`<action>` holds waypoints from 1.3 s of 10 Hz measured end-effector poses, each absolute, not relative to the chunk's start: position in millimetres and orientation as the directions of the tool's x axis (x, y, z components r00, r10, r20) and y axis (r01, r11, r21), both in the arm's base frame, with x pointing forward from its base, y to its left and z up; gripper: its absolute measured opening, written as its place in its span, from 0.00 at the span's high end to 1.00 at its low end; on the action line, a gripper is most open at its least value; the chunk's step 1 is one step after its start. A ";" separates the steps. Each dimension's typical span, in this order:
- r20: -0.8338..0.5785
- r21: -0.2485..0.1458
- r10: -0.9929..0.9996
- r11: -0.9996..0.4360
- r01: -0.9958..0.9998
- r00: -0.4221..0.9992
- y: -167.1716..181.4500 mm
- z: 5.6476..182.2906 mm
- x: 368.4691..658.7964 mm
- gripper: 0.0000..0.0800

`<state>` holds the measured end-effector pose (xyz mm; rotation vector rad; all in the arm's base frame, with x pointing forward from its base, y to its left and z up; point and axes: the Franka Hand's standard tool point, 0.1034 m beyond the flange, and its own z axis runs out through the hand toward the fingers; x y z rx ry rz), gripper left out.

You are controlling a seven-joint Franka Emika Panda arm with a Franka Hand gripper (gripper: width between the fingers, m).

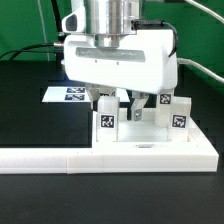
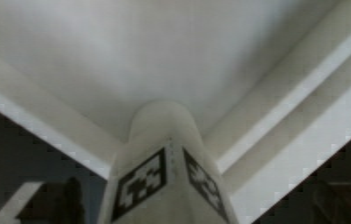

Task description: Assemble square table

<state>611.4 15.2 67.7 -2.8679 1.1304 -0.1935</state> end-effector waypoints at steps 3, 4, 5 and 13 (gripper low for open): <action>0.129 -0.069 -0.492 -0.871 -0.487 0.861 12.9 70.3 615.5 0.19; 0.141 -0.066 -0.457 -0.889 -0.452 0.878 13.8 70.8 616.6 0.19; 0.145 -0.057 -0.401 -0.916 -0.397 0.904 14.5 70.8 616.6 0.19; 0.153 -0.031 -0.304 -0.953 -0.302 0.940 3.3 70.7 616.4 0.63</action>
Offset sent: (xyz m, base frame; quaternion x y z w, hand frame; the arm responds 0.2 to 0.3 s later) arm 0.0017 0.0045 0.0043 0.0056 0.0287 -0.1222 0.9921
